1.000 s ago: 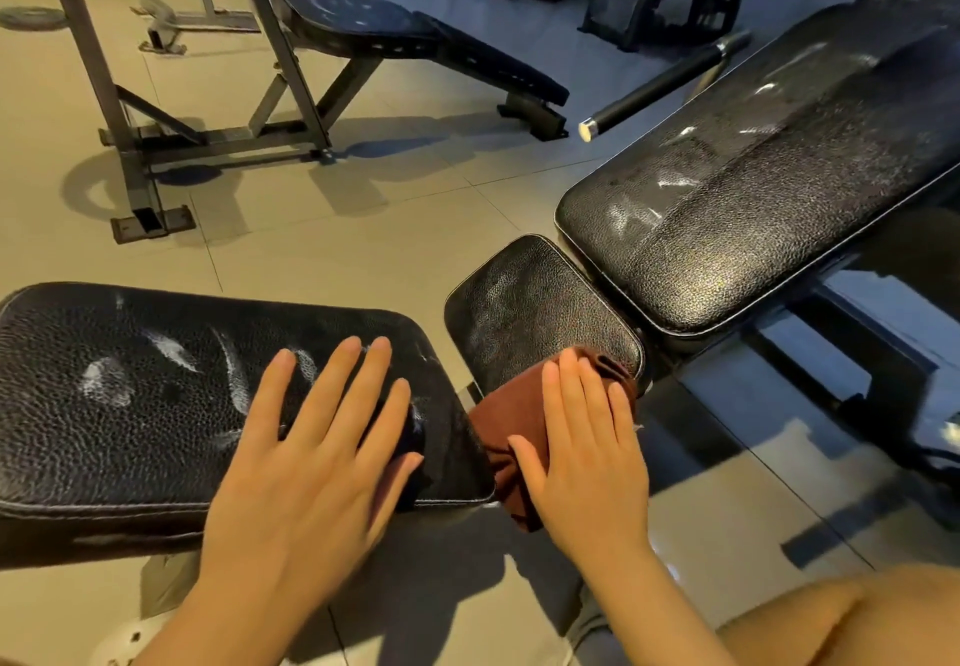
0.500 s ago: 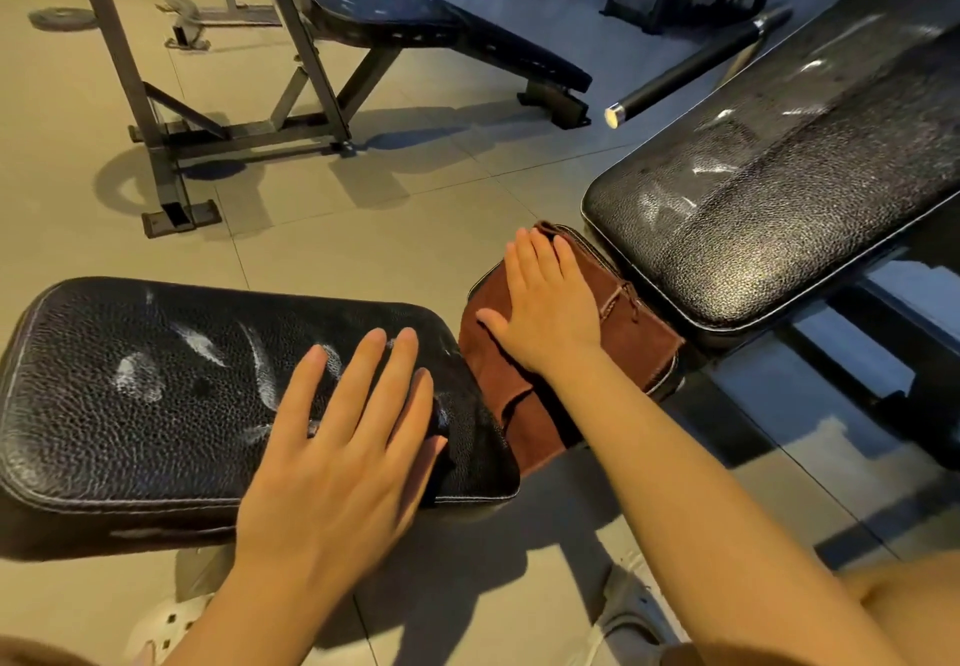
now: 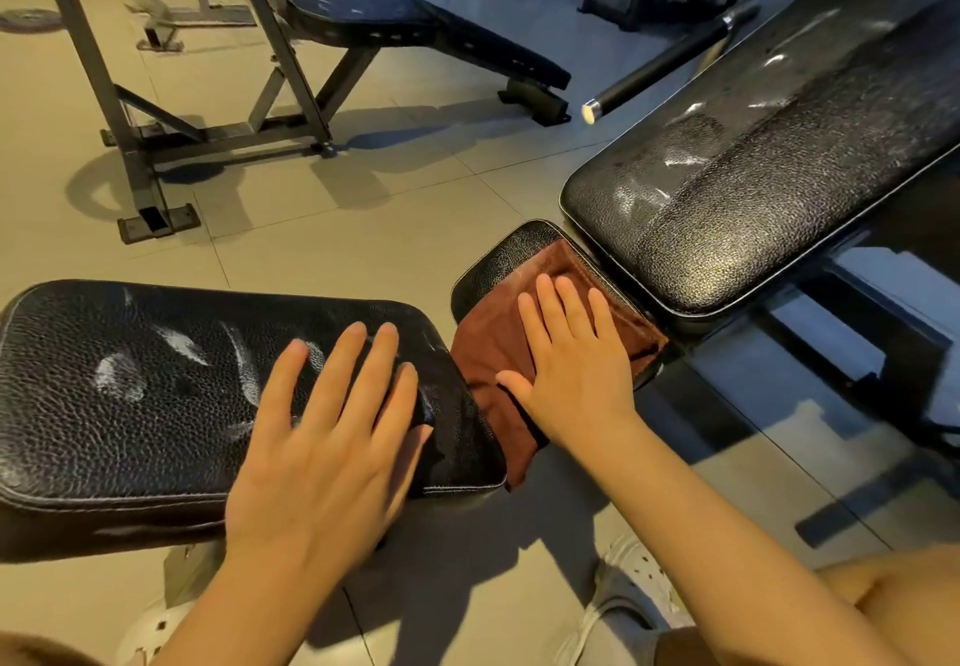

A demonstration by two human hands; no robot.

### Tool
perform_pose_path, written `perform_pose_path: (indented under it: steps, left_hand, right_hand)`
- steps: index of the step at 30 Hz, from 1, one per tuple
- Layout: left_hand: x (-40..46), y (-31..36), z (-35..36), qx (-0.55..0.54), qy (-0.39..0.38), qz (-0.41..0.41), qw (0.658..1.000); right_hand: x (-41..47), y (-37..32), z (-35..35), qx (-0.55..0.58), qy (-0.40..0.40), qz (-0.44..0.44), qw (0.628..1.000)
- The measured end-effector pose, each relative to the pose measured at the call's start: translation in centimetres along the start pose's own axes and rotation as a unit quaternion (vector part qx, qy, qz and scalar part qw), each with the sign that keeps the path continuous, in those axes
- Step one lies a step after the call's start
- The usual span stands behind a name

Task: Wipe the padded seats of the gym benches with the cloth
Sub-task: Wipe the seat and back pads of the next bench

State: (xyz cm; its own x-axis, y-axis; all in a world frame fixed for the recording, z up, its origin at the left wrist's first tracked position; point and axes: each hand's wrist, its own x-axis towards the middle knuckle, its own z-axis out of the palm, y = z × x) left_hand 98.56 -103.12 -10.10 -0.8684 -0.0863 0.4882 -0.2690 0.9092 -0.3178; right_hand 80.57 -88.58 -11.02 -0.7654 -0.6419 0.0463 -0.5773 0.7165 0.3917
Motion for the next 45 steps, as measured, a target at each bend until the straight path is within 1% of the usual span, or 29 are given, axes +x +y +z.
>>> perform_pose_path:
  steps: [2, 4, 6, 8, 11, 14, 18, 21, 24, 26, 29, 32, 37, 40, 43, 45]
  left_hand:
    - [0.1, 0.0, 0.0, -0.002, -0.004, 0.000, 1.000]
    - [0.1, 0.0, 0.0, -0.003, -0.008, -0.001, 1.000]
    - [0.0, 0.0, -0.1, -0.003, -0.011, -0.003, 1.000]
    - [0.0, 0.0, -0.2, -0.001, -0.011, -0.002, 1.000]
    - [0.0, 0.0, -0.2, 0.007, -0.011, 0.002, 1.000]
    - [0.0, -0.1, -0.3, 0.004, -0.016, 0.010, 1.000]
    - [0.1, 0.0, -0.7, -0.010, -0.017, 0.006, 1.000]
    - [0.2, 0.0, -1.0, -0.011, -0.018, 0.001, 1.000]
    - [0.0, -0.1, -0.7, 0.004, -0.015, 0.011, 1.000]
    - [-0.3, -0.2, -0.4, 0.015, 0.002, 0.021, 1.000]
    - [-0.5, -0.2, -0.1, 0.027, 0.027, 0.029, 0.999]
    - [-0.4, 0.0, 0.0, 0.030, 0.043, 0.022, 0.998]
    - [-0.2, 0.2, 0.3, 0.016, 0.033, 0.001, 0.999]
    - [-0.3, 0.2, 0.3, 0.021, 0.041, 0.004, 0.999]
    - [-0.3, 0.2, 0.5, 0.022, 0.051, 0.004, 0.998]
    - [-0.4, 0.2, 0.8, 0.009, 0.053, -0.001, 0.999]
  right_hand:
    - [0.0, -0.2, -1.0, -0.026, -0.030, 0.013, 0.999]
    - [0.0, -1.1, -1.2, -0.016, -0.029, 0.037, 0.999]
    - [0.3, -2.3, -0.9, 0.037, 0.015, 0.075, 0.996]
    - [1.1, -3.1, -0.2, 0.047, 0.043, 0.105, 0.993]
    - [1.6, -3.2, 1.2, 0.027, 0.066, 0.102, 0.992]
    - [-0.1, -3.3, 1.9, 0.017, 0.110, 0.096, 0.989]
    - [-3.2, -3.9, 4.1, 0.080, 0.160, 0.099, 0.979]
    - [-4.5, -3.5, 5.4, 0.118, 0.243, 0.118, 0.955]
    - [-4.2, -3.5, 5.7, 0.180, 0.306, 0.180, 0.917]
    - [-3.8, -3.9, 5.8, 0.208, 0.331, 0.214, 0.895]
    - [-3.5, -3.7, 5.7, 0.203, 0.349, 0.251, 0.879]
    - [-3.0, -2.7, 5.4, 0.229, 0.373, 0.275, 0.856]
    - [-3.4, -2.3, 5.5, 0.302, 0.395, 0.275, 0.823]
    - [-4.6, -2.6, 6.2, 0.353, 0.393, 0.290, 0.798]
    - [-5.2, -4.5, 6.8, 0.442, 0.360, 0.331, 0.752]
    - [-6.0, -6.5, 7.3, 0.481, 0.329, 0.352, 0.733]
